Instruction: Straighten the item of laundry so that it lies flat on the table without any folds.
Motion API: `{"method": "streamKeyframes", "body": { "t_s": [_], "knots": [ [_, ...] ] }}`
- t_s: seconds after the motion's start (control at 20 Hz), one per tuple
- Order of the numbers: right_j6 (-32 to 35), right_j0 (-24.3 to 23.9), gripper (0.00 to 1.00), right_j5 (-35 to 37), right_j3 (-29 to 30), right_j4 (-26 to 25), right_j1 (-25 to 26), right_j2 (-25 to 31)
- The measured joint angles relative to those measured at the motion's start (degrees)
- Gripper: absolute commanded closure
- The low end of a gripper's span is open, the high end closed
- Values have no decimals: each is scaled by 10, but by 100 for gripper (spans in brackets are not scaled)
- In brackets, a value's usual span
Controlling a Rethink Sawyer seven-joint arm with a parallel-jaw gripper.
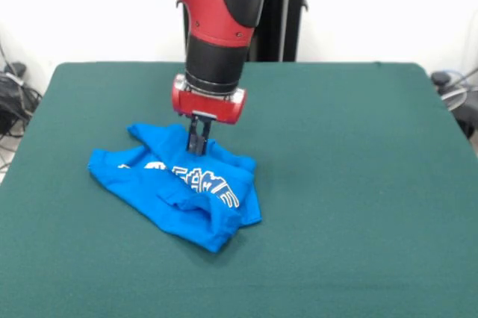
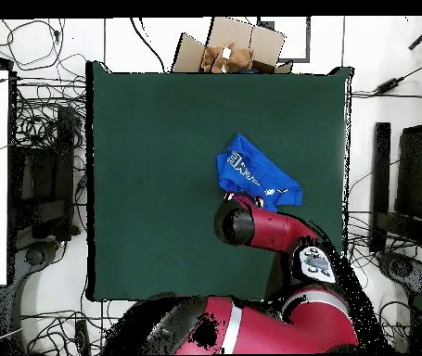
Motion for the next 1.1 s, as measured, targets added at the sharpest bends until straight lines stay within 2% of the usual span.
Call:
{"method": "streamKeyframes", "body": {
  "t_s": [0.35,0.55,0.75,0.8,0.95,1.1],
  "knots": [
    [0,-72,100,0,2,-67,-18,38],
    [0,-81,100,0,2,-69,-19,36],
    [1,-50,100,0,2,-39,-14,28],
    [5,-14,100,0,2,-5,-8,20],
    [12,22,100,0,2,29,-2,16],
    [23,81,100,0,2,82,8,16]
  ]
}}
